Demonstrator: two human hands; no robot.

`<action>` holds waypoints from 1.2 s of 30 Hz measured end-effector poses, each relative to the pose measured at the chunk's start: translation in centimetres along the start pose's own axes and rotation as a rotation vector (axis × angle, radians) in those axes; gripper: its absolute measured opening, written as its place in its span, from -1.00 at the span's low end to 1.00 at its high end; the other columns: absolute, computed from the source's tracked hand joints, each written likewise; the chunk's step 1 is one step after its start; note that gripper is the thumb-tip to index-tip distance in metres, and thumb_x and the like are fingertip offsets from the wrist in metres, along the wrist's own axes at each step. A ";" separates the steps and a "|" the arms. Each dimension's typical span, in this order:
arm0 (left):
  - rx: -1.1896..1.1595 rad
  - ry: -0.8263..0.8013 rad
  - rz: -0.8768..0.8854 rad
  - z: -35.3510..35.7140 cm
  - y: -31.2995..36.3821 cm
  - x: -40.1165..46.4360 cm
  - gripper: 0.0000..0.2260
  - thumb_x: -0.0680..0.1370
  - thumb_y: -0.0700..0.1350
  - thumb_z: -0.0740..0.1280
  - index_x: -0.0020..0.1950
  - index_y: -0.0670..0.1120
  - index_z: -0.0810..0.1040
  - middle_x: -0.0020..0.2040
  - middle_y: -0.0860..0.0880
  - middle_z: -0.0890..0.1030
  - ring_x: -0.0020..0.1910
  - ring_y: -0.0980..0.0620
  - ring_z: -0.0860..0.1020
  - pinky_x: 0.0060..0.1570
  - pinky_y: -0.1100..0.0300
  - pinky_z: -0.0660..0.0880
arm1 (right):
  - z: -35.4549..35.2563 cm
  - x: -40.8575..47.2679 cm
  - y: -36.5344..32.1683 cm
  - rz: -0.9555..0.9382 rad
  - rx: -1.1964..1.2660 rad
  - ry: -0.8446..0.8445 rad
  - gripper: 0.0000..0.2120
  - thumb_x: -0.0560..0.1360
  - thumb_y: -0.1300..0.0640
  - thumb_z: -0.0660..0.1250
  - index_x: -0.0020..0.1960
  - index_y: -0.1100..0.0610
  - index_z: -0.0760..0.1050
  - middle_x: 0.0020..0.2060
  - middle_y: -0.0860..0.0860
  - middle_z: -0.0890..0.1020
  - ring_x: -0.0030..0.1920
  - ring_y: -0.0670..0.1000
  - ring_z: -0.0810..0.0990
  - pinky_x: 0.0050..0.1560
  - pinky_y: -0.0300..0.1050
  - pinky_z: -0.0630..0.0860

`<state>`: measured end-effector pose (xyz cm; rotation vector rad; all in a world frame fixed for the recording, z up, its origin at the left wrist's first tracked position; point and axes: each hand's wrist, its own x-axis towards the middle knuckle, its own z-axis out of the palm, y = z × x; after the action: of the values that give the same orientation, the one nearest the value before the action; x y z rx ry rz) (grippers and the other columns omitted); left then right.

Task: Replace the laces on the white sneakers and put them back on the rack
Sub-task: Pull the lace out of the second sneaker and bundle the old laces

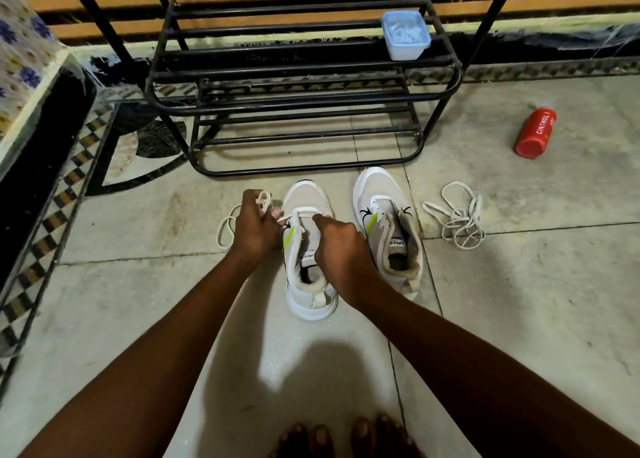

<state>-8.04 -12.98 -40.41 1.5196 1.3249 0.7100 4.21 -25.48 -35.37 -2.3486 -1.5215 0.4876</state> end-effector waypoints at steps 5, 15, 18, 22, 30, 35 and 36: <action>-0.485 0.060 -0.376 0.0 1.5 0.3 -0.79 0.70 -0.31 0.20 0.20 -0.23 0.62 -0.09 -0.16 0.61 -0.49 0.12 0.45 -0.48 0.30 0.42 | 0.3 -0.2 0.1 -0.022 0.012 0.034 -0.56 0.48 0.29 0.26 0.34 0.09 0.48 0.06 0.12 0.65 0.02 0.25 0.65 -0.03 0.04 0.58; -1.072 0.202 -0.645 -0.3 0.7 -0.5 -0.70 0.74 -0.28 0.06 0.01 -0.20 0.57 -0.30 0.00 0.41 -0.55 0.17 0.27 -0.50 0.35 0.30 | 0.7 -0.2 -0.3 -0.053 -0.067 0.020 -0.51 0.49 0.32 0.24 0.41 0.12 0.44 0.19 0.11 0.63 0.12 0.24 0.63 0.03 0.03 0.53; -1.137 0.240 -0.669 -0.4 0.9 -0.4 -0.67 0.71 -0.30 0.00 -0.05 -0.19 0.54 -0.48 0.05 0.36 -0.58 0.14 0.20 -0.54 0.37 0.17 | 0.7 -0.1 -0.3 -0.048 -0.075 0.028 -0.52 0.50 0.32 0.22 0.41 0.11 0.43 0.19 0.11 0.62 0.12 0.24 0.63 0.04 0.04 0.53; -1.165 0.204 -0.678 -0.5 0.6 -0.8 -0.61 0.73 -0.15 -0.02 -0.22 -0.14 0.42 -0.54 0.02 0.29 -0.59 0.13 0.16 -0.55 0.32 0.07 | 0.8 -0.4 -0.3 -0.081 -0.086 0.044 -0.47 0.51 0.33 0.20 0.47 0.12 0.38 0.23 0.12 0.60 0.14 0.26 0.62 0.06 0.06 0.54; -0.453 -0.033 -0.438 -1.2 1.2 -0.7 -0.80 0.60 -0.26 0.32 -0.21 -0.28 0.57 -0.42 -0.14 0.55 -0.47 -0.06 0.41 -0.41 0.12 0.33 | 0.3 -0.6 -0.7 -0.110 -0.165 0.009 -0.53 0.55 0.30 0.19 0.46 0.14 0.35 0.25 0.11 0.56 0.15 0.23 0.61 0.05 0.04 0.52; 0.064 -0.204 -0.123 -0.9 1.9 -0.8 -0.86 0.55 -0.15 0.50 -0.11 -0.23 0.70 -0.44 -0.11 0.59 -0.49 -0.02 0.50 -0.45 0.17 0.43 | 0.5 -0.3 0.6 -0.056 -0.109 0.059 -0.58 0.40 0.34 0.28 0.25 0.18 0.49 0.02 0.15 0.63 -0.01 0.25 0.65 -0.10 0.02 0.53; 0.092 -0.217 -0.068 -0.9 2.1 -0.8 -0.87 0.55 -0.16 0.50 -0.09 -0.22 0.71 -0.37 -0.14 0.64 -0.43 -0.03 0.54 -0.39 0.13 0.48 | 0.4 -0.2 0.7 -0.056 -0.100 0.061 -0.58 0.40 0.35 0.28 0.25 0.19 0.50 0.01 0.16 0.64 -0.01 0.25 0.65 -0.10 0.02 0.52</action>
<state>-8.22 -13.35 -38.03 1.5688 1.2514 0.4331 4.53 -25.93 -36.05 -2.3645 -1.6128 0.3305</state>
